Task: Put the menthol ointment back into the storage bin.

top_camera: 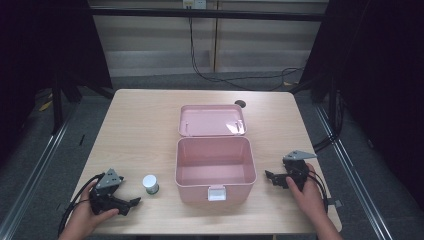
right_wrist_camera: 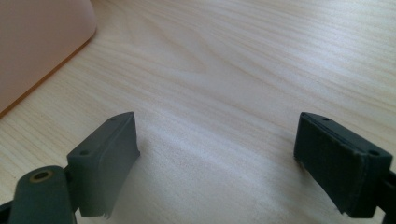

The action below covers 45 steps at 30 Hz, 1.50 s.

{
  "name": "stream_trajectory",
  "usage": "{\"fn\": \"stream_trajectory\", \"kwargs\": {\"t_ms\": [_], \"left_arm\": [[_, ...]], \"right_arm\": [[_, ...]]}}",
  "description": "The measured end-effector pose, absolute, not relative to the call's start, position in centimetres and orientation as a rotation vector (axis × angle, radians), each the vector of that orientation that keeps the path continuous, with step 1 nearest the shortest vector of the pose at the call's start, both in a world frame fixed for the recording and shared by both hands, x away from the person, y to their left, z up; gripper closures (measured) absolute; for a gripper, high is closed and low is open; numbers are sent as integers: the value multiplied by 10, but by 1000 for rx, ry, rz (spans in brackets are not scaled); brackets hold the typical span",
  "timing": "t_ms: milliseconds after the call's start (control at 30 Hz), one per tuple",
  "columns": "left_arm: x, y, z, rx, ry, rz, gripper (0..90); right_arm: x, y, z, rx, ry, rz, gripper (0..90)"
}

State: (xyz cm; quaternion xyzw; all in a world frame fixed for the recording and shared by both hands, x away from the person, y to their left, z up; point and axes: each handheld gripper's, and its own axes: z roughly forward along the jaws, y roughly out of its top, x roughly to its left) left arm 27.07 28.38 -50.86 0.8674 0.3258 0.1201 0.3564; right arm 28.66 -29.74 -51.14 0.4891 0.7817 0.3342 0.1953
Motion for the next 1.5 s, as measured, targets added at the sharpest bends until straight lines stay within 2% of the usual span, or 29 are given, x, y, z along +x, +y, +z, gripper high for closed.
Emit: {"fn": "stream_trajectory", "kwargs": {"t_ms": [200,367,400,433,467,500,533,567,633,667,800,967,1500], "left_arm": [[270,283,-508,2238,851,314,0],[271,272,-498,2347,928,267,10],[271,266,-490,2404,944,247,101],[271,266,-490,2404,944,247,148],[271,263,-486,2443,945,224,148],[271,260,-483,2483,956,192,194],[271,258,-481,2503,968,193,197],[271,254,-478,2535,988,133,188],[272,252,-477,2537,1008,99,190],[273,249,-474,2536,1037,67,222],[280,241,-465,2566,1068,67,230],[288,226,-454,2588,1085,-5,236],[307,204,-432,2651,1063,-40,252]], "right_arm": [[287,-297,-511,1372,2190,936,132],[287,-297,-511,1372,2191,937,132],[287,-297,-511,1372,2191,937,132],[287,-297,-511,1372,2191,937,132],[287,-297,-511,1372,2191,937,132],[287,-297,-511,1372,2191,937,132],[287,-297,-511,1371,2191,937,132],[287,-297,-511,1370,2191,936,132],[287,-297,-511,1371,2190,937,132],[287,-297,-511,1371,2191,937,132],[287,-297,-511,1371,2191,937,132],[287,-297,-511,1371,2191,937,132],[287,-297,-511,1372,2190,937,133]]}}
